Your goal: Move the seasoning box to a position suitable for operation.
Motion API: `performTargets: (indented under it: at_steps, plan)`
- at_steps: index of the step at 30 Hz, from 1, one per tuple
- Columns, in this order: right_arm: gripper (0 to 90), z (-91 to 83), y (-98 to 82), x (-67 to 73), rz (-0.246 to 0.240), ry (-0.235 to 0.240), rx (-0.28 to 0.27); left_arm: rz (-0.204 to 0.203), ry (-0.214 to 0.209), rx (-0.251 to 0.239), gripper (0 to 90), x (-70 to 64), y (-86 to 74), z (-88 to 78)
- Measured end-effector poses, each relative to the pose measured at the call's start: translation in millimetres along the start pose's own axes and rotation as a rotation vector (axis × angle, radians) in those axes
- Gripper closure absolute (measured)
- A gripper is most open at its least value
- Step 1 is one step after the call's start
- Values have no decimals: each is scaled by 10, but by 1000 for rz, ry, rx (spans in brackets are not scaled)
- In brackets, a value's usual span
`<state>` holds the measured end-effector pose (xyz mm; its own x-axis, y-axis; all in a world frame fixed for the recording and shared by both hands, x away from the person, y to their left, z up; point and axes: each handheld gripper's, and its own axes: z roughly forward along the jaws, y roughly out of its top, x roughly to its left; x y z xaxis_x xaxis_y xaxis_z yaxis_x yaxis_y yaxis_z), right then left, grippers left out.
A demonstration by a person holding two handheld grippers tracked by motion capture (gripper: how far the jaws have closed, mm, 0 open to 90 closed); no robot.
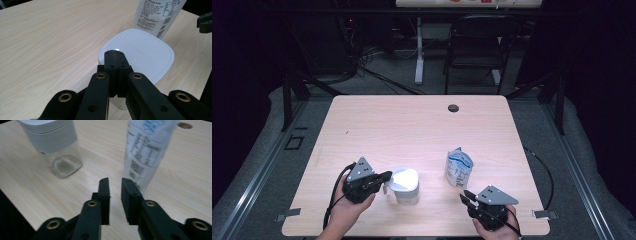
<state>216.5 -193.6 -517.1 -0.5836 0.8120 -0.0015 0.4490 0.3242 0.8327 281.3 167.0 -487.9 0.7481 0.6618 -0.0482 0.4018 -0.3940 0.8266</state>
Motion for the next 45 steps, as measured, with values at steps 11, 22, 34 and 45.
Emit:
performTargets:
  at_steps: [11,22,34,45]
  plan:
    - [900,188,182,121,-52,61,42,-3,-2,-2,900,6,-2,3]
    - [900,368,285,215,-58,113,25,0,2,-2,900,6,-3,1]
    - [900,501,398,318,-87,151,21,-3,0,-2,900,10,-6,-1]
    - [900,579,455,368,-95,172,17,-5,0,-2,900,12,-10,-4]
